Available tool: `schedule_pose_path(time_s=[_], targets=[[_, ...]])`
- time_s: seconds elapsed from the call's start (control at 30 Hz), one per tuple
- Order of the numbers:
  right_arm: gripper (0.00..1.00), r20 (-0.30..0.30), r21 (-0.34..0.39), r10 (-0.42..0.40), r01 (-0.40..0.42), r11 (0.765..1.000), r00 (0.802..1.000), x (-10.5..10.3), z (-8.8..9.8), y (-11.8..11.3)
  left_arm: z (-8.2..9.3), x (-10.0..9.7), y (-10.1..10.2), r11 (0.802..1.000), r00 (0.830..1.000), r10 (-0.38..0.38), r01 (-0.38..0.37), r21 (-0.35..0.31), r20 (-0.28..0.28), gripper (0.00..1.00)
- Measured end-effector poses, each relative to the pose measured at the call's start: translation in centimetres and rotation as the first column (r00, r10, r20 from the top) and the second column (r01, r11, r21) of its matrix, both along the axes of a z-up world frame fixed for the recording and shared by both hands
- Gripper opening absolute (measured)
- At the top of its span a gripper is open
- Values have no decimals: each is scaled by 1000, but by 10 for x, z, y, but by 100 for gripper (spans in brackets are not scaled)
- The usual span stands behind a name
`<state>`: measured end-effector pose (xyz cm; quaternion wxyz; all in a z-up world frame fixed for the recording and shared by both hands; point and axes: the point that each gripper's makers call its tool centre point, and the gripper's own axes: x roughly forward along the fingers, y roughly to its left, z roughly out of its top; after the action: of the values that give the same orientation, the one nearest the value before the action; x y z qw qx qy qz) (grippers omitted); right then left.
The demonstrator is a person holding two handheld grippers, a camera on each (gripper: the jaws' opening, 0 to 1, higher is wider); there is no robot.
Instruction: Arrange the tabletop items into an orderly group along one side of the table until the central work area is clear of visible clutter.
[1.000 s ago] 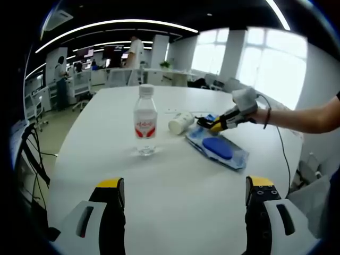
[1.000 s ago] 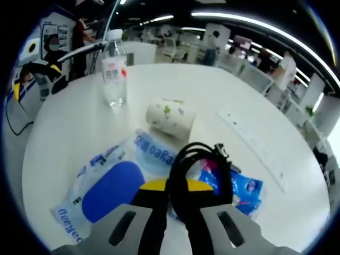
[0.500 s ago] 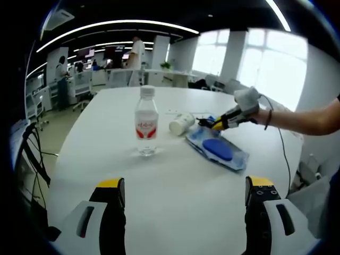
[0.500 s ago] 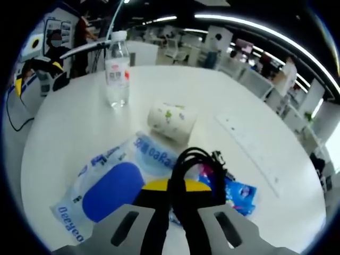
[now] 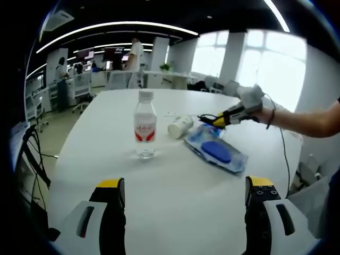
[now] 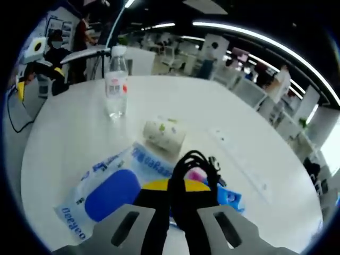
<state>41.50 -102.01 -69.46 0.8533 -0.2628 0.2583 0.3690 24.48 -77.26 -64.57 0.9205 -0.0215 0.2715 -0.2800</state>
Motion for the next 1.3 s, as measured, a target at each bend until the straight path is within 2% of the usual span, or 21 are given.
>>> schedule_pose_path(time_s=[0.23, 0.47, 0.83, 1.3], targets=[[3, 51, -33, 16, -14, 999, 999, -8, 19, -7, 2, -1, -2, 1000, 1000, -8, 8, 2, 6, 92], [3, 64, -40, 26, -23, 999, 998, -20, 32, -15, 3, -3, -4, 1000, 1000, -18, 18, 8, 10, 92], [3, 73, -64, 42, -37, 997, 996, -40, 42, -28, 4, -5, -8, 999, 999, -40, 40, 18, 12, 92], [3, 64, -91, 59, -53, 994, 996, -77, 41, -45, 9, -7, -12, 998, 998, -61, 60, 27, 20, 92]])
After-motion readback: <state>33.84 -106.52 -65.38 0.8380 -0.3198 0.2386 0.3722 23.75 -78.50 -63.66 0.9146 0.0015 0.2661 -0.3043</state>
